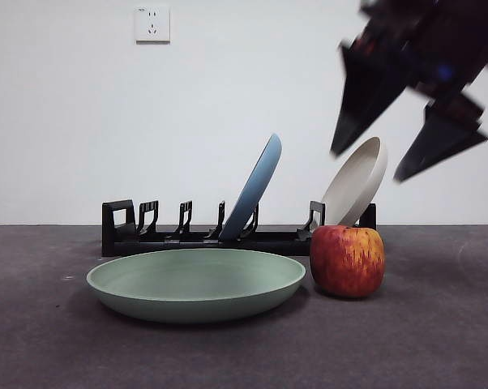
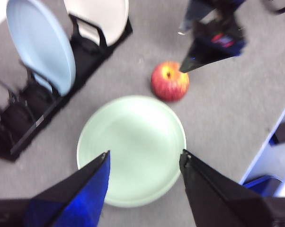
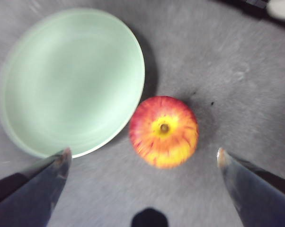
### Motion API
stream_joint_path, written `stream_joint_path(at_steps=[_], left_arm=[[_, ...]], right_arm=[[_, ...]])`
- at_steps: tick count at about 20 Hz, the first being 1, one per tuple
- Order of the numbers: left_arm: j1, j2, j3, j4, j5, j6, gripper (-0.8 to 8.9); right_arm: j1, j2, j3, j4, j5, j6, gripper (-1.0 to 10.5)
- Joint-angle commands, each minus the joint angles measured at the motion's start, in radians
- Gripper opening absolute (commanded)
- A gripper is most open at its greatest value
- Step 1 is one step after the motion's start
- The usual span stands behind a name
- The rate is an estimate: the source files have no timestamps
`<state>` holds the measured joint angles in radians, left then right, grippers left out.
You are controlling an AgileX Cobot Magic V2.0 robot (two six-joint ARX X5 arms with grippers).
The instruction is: Take the green plate from the plate rack,put the plate on the table,take the apple from the table,put the apple in the plate
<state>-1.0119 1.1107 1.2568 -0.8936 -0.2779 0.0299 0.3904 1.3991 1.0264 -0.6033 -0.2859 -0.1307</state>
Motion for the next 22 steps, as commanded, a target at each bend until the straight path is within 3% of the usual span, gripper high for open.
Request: stream_joint_path(at_steps=[1, 5, 22], left_arm=[[-0.001, -0.002, -0.005, -0.039, 0.002, -0.046, 2.52], [-0.001, -0.002, -0.005, -0.079, 0.034, -0.062, 2.52], [-0.001, -0.002, -0.005, -0.076, 0.05, -0.084, 2.52]], right_arm=[[0.017, 0.066, 0.001, 0.043, 0.008, 0.008, 6.9], [0.033, 0.164, 0.001, 0.072, 0.06, 0.008, 6.9], [0.039, 0.279, 0.001, 0.161, 0.083, 0.019, 6.5]])
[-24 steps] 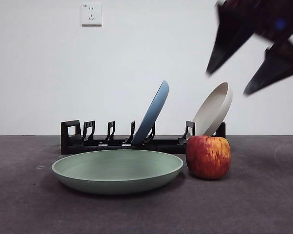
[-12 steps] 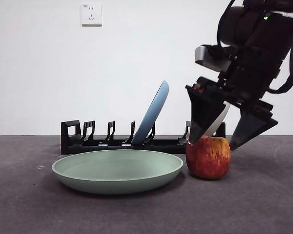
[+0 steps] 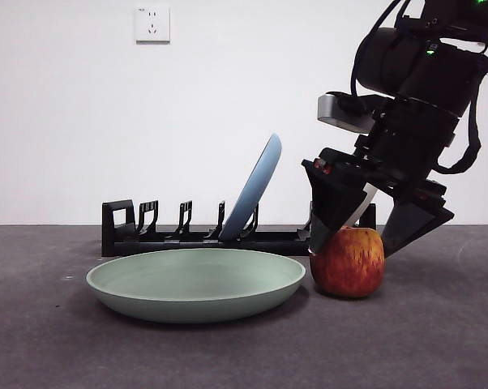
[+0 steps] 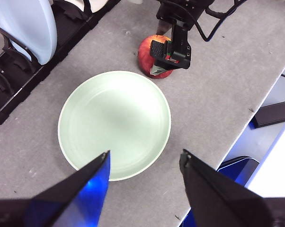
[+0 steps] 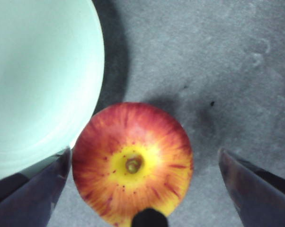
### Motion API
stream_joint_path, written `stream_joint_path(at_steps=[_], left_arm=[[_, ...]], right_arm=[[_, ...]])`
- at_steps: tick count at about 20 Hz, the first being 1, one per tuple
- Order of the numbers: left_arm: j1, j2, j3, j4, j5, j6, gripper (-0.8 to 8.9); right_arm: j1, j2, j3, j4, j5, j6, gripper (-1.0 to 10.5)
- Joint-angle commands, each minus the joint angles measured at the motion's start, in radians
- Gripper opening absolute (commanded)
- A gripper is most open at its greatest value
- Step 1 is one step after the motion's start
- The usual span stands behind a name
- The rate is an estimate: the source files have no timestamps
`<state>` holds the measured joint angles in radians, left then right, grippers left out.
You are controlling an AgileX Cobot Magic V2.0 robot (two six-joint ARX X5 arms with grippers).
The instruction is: Take the green plate from the plate rack,put the plate on the table,take the apple from the table,put the apple in the plate
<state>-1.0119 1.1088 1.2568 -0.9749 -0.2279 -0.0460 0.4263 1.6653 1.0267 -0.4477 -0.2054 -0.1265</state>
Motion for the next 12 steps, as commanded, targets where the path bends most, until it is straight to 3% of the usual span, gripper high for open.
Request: stream_joint_path(at_steps=[1, 6, 9, 12], left_arm=[[-0.001, 0.0, -0.005, 0.009, 0.001, -0.008, 2.52], [-0.001, 0.0, -0.005, 0.009, 0.0, -0.008, 2.52], [-0.001, 0.0, -0.005, 0.008, 0.0, -0.008, 2.52], [-0.001, 0.0, -0.005, 0.009, -0.002, -0.008, 2.52]], right_arm=[[0.003, 0.017, 0.0, 0.005, 0.002, 0.023, 6.1], [0.004, 0.043, 0.0, 0.006, -0.004, 0.04, 5.5], [0.008, 0.043, 0.0, 0.011, -0.005, 0.043, 2.8], [0.008, 0.043, 0.0, 0.005, -0.005, 0.043, 0.9]])
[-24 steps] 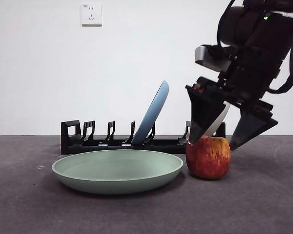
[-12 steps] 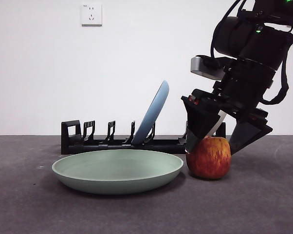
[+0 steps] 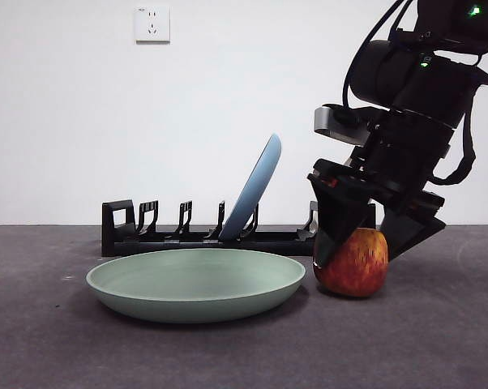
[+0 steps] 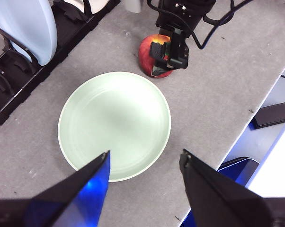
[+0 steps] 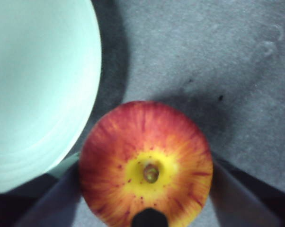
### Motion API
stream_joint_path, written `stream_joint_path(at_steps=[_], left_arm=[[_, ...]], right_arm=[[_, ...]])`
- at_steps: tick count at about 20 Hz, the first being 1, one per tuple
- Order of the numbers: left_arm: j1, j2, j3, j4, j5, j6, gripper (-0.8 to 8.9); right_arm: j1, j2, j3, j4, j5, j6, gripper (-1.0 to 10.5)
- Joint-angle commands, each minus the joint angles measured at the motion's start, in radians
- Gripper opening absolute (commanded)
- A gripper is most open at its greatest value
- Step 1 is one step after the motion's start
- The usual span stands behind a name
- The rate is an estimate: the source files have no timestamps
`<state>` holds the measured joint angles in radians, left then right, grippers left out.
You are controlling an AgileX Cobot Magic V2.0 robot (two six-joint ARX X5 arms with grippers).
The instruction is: Take the green plate from the plate rack,put the plate on the table,take the apple from the table,put the apple in the plate
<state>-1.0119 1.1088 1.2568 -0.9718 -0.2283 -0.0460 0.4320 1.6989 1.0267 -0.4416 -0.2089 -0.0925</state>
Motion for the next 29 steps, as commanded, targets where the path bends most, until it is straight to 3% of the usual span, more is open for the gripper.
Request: stream_joint_path(at_steps=[1, 5, 8, 13, 19, 29], left_arm=[[-0.001, 0.0, -0.005, 0.005, -0.002, -0.008, 2.52], [-0.001, 0.0, -0.005, 0.003, -0.002, -0.007, 2.52], [-0.001, 0.0, -0.005, 0.005, -0.002, -0.007, 2.51], [-0.001, 0.0, -0.005, 0.005, -0.001, -0.007, 2.51], [-0.001, 0.0, -0.005, 0.004, 0.0, -0.007, 2.51], [-0.001, 0.0, -0.005, -0.003, 0.002, -0.007, 2.51]], right_arm=[[0.002, 0.009, 0.0, -0.001, -0.002, 0.01, 0.1], [0.002, -0.004, 0.0, -0.005, 0.001, 0.015, -0.2], [0.011, -0.08, 0.001, 0.016, 0.01, 0.064, -0.2], [0.124, -0.15, 0.001, 0.11, 0.01, 0.077, -0.2], [0.303, -0.072, 0.001, 0.293, 0.109, 0.086, -0.2], [0.333, 0.097, 0.001, 0.328, 0.114, 0.102, -0.2]])
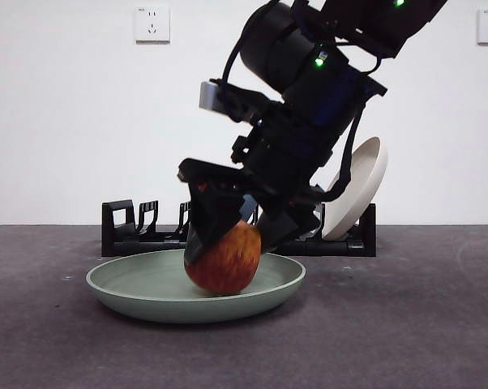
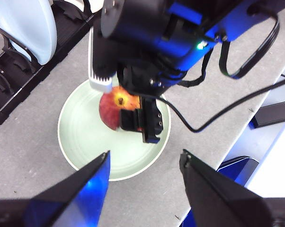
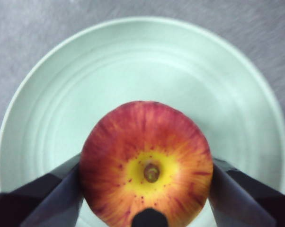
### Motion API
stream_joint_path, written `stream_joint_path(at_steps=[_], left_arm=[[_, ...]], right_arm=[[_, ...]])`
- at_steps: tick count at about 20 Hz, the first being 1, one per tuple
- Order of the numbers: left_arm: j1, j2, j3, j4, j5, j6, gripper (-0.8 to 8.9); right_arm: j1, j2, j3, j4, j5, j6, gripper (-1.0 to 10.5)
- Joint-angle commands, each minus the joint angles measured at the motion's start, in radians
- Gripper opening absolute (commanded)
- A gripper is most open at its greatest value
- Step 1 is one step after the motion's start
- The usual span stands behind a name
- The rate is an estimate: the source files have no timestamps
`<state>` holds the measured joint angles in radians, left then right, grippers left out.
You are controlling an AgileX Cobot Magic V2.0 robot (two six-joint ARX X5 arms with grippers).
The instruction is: Take the green plate from the plate rack,put the plate on the table,take the apple from the table,put the apple in the plate
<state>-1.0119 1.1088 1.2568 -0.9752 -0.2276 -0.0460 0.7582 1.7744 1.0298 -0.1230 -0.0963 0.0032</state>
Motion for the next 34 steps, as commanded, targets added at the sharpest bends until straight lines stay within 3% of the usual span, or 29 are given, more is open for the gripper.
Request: stream_joint_path(at_steps=[1, 4, 8, 9, 20, 28, 34], left_arm=[[-0.001, 0.0, -0.005, 0.001, 0.001, -0.007, 2.51], [-0.001, 0.0, -0.005, 0.0, 0.001, -0.007, 2.51], [-0.001, 0.0, -0.005, -0.001, 0.0, -0.007, 2.51], [-0.001, 0.0, -0.005, -0.001, 0.0, -0.007, 2.51], [-0.001, 0.0, -0.005, -0.006, -0.001, -0.008, 2.51], [-0.001, 0.0, -0.005, -0.006, 0.0, -0.007, 2.51], [-0.001, 0.0, -0.005, -0.007, 0.0, -0.007, 2.51]], right_arm=[[0.012, 0.034, -0.002, 0.011, 0.003, 0.006, -0.2], [0.027, 0.048, -0.002, 0.011, 0.028, 0.002, 0.3], [0.036, 0.048, -0.002, 0.013, 0.054, -0.001, 5.4], [0.036, 0.048, -0.002, 0.013, 0.055, -0.001, 5.8], [0.042, -0.045, 0.006, -0.052, 0.053, 0.007, 5.8], [0.042, -0.461, 0.006, -0.513, 0.041, 0.056, 5.7], [0.042, -0.788, 0.006, -0.803, -0.064, 0.056, 5.6]])
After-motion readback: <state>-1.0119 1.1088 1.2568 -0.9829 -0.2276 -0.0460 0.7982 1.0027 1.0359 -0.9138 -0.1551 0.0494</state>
